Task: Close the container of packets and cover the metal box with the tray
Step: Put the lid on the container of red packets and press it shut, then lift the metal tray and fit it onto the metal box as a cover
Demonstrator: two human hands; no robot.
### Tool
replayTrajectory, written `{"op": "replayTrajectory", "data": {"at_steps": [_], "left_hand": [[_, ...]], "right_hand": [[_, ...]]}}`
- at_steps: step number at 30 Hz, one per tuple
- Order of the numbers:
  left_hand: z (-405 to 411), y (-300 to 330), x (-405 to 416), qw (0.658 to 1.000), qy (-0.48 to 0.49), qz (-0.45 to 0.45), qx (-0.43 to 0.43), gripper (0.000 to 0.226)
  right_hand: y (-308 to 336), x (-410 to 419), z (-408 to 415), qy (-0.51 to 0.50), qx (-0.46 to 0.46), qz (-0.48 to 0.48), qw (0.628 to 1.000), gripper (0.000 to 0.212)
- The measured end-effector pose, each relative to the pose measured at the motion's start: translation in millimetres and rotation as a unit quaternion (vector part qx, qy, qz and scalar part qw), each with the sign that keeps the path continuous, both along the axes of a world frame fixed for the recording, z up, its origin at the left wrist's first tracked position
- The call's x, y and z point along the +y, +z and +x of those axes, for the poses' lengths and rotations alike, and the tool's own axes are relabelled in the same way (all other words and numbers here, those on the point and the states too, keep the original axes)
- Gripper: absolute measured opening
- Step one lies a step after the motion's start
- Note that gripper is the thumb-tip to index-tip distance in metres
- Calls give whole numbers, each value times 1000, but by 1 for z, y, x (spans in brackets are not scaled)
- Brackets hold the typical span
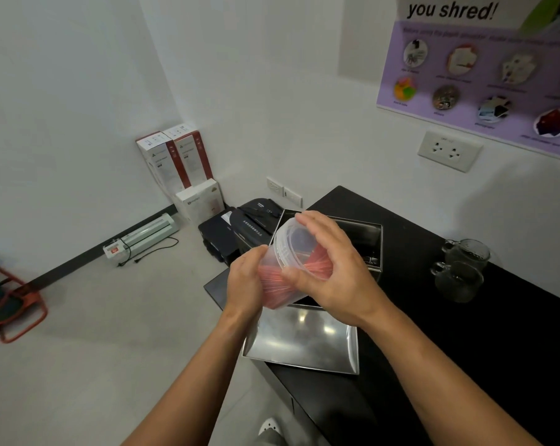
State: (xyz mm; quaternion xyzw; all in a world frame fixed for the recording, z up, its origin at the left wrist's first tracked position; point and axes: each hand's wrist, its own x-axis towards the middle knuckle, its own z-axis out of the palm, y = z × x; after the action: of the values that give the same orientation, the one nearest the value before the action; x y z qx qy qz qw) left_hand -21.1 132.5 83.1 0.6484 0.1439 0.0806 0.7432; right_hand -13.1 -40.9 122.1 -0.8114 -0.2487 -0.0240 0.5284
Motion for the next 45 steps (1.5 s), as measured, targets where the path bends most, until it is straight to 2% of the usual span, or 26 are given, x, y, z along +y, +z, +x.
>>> {"op": "replayTrajectory", "data": {"at_steps": [3,5,7,10,15,17,20,25,29,34,40,45], "left_hand": [[0,-8,5,999,-7,11,34,35],[-2,-14,5,999,-2,13,45,40],[-3,-20,2,999,-21,27,34,42],[-6,-25,-9,997,-50,49,29,39],[-6,-38,-23,983,-64,172,22,18],[-9,-36,-31,981,-86,175,3,22],[-16,-33,-49,971,-173,160,-28,31],[-14,-43,-78,958,-254,133,-13,23],[-11,-58,-96,940,-317,129,11,29],[-3,-81,-120,919,-349,179,49,26],[2,-104,-136,897,-387,202,74,24],[-1,-117,-145,896,-393,191,78,26]], "right_hand": [[-3,-13,2,35,76,79,993,69],[-7,-20,4,-28,134,107,985,49],[-15,-24,6,-65,189,79,977,32],[-29,-32,2,-78,244,88,963,34],[-48,-55,-2,-160,228,84,957,29],[-54,-65,-3,-184,218,67,956,26],[-63,-77,-4,-223,222,60,947,24],[-75,-104,-11,-290,205,30,934,36],[-85,-130,-19,-314,209,-15,926,38],[-102,-148,-30,-346,239,-47,906,29],[-118,-164,-39,-362,240,-61,899,30],[-128,-174,-42,-369,245,-84,893,35]]}}
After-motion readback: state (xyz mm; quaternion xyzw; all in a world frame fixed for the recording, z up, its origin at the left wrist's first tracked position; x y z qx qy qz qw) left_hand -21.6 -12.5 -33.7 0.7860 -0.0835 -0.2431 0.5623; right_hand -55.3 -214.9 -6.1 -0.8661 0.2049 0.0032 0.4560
